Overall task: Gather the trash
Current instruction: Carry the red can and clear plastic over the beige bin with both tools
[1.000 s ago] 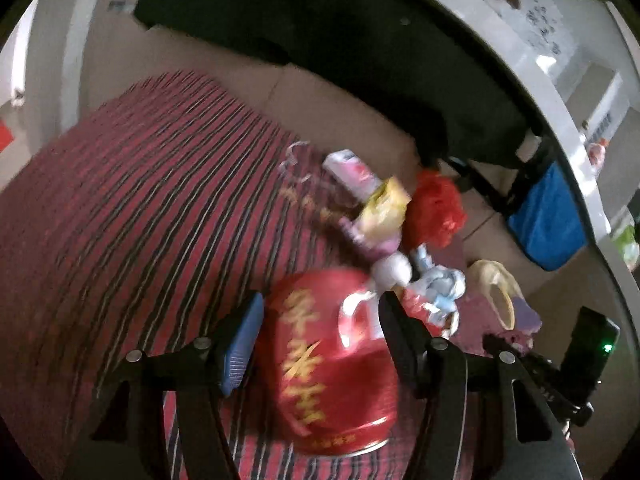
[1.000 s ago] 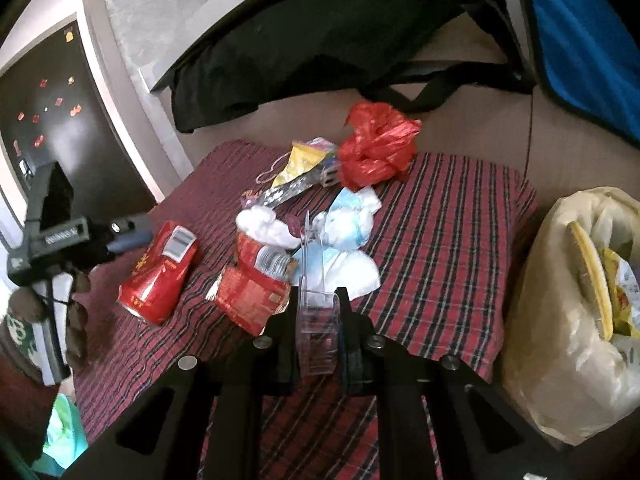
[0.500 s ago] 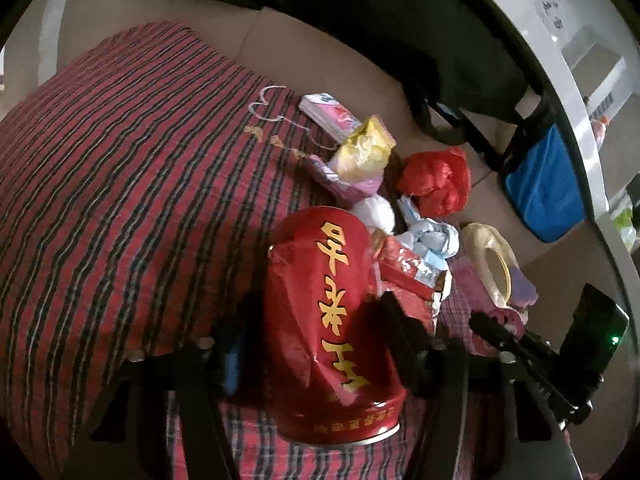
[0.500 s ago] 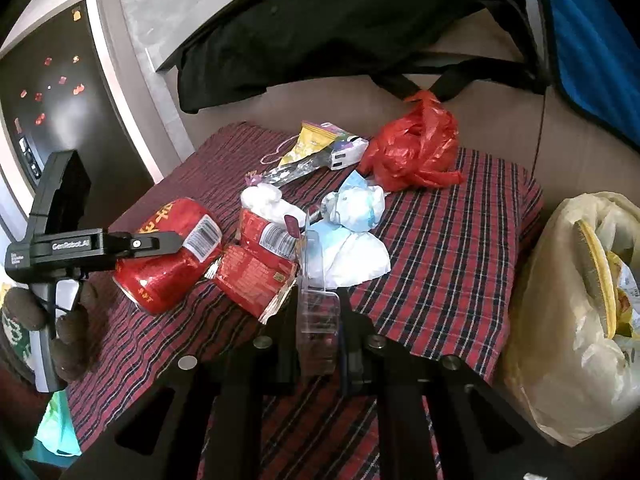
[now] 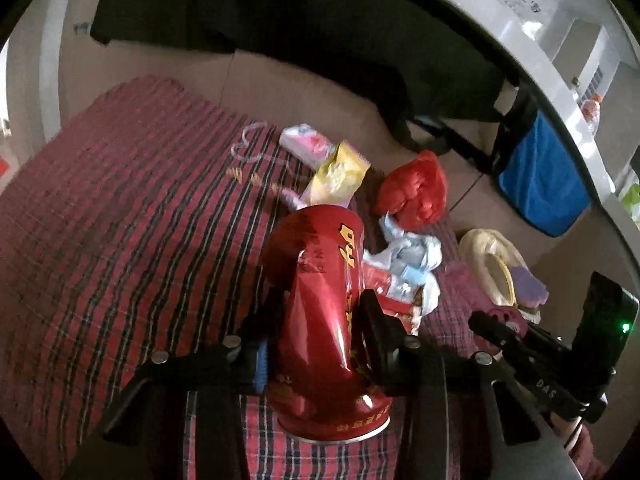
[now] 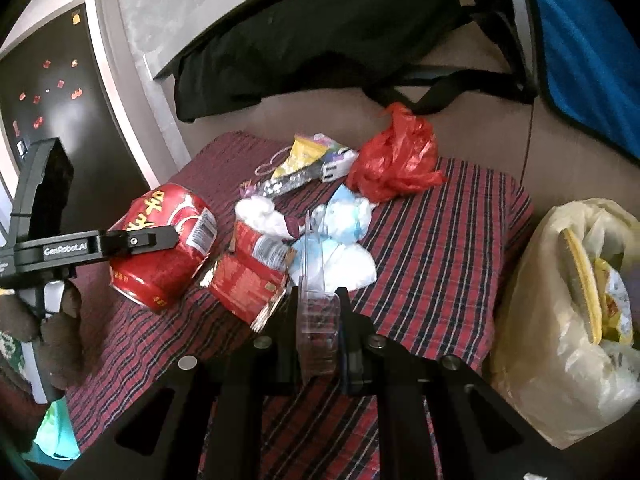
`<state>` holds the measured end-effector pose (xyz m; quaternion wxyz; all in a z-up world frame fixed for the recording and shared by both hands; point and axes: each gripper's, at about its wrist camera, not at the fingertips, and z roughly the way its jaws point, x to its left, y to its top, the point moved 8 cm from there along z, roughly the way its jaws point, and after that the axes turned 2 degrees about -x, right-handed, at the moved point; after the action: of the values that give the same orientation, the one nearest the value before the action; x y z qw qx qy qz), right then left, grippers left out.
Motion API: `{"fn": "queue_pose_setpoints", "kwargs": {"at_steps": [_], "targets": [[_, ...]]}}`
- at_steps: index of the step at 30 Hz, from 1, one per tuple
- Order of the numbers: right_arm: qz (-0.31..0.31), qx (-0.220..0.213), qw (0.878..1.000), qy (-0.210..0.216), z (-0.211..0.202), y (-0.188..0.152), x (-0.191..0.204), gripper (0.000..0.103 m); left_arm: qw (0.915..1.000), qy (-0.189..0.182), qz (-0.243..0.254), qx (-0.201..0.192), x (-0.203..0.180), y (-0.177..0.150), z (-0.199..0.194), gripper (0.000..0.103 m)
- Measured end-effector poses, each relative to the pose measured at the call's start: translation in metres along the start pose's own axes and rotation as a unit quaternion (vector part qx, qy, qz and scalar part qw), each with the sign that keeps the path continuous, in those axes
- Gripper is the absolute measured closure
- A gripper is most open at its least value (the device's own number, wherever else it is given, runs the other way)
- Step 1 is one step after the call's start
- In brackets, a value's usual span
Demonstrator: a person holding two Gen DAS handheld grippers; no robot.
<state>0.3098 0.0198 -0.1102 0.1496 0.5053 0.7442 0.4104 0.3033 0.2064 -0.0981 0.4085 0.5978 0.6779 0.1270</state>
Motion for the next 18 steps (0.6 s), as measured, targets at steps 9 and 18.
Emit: {"fn": "queue_pose_setpoints", "kwargs": {"at_steps": [9, 18], "targets": [[-0.024, -0.054, 0.998, -0.017, -0.035, 0.04, -0.008, 0.09, 0.9941, 0.016, 0.059, -0.09, -0.057, 0.026, -0.03, 0.064], [-0.021, -0.116, 0.992, -0.052, -0.1, 0.079, -0.06, 0.09, 0.9818, -0.015, 0.111, -0.153, -0.159, 0.056, -0.024, 0.064]]}}
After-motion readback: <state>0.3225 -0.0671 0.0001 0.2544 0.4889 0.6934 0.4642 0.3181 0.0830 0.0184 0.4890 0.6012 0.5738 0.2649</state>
